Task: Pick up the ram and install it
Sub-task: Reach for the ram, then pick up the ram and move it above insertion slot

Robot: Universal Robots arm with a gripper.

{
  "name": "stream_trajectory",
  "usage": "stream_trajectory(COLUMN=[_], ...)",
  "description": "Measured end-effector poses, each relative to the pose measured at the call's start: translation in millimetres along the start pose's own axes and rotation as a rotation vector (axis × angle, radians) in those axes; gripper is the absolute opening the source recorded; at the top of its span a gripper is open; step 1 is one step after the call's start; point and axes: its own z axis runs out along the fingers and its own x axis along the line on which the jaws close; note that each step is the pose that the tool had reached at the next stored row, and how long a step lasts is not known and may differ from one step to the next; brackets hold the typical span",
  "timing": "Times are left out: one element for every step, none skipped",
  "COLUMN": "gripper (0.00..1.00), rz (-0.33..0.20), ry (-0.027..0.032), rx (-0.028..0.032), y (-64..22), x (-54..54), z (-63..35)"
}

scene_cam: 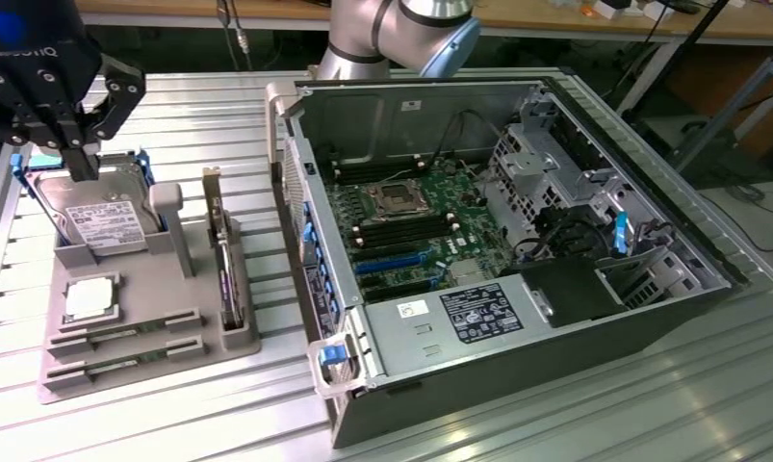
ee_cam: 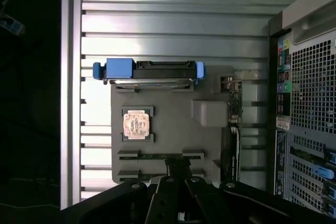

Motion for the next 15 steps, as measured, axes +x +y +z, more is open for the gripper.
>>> stream_trajectory(gripper=[0.11,0.11,0.11,0.11,0.11,0.11,0.11,0.11,0.11,0.11,0.11,0.11,0.11,0.11,0.11], rz=[0.0,0.0,0.0,0.0,0.0,0.0,0.0,0.0,0.0,0.0,0.0,0.0,0.0,0.0,0.0], ry=[0.0,0.0,0.0001,0.0,0.0,0.0,0.0,0.0,0.0,0.0,0.0,0.0,0.0,0.0,0.0], rx=[0.0,0.0,0.0001,0.0,0.0,0.0,0.0,0.0,0.0,0.0,0.0,0.0,0.0,0.0,0.0], y=[-0.2,-0.4,-0.4,-0.4,-0.4,-0.3,-0.4,-0.3,-0.3,-0.3,-0.3,-0.3,-0.3,-0.3,-0.3], x=[1.4,2.3,2.3,2.3,2.3,2.4,2.4,2.3,2.4,2.4,2.4,2.4,2.4,2.4,2.3], z=[0.0,0.0,-0.1,0.0,0.0,0.0,0.0,0.0,0.0,0.0,0.0,0.0,0.0,0.0,0.0])
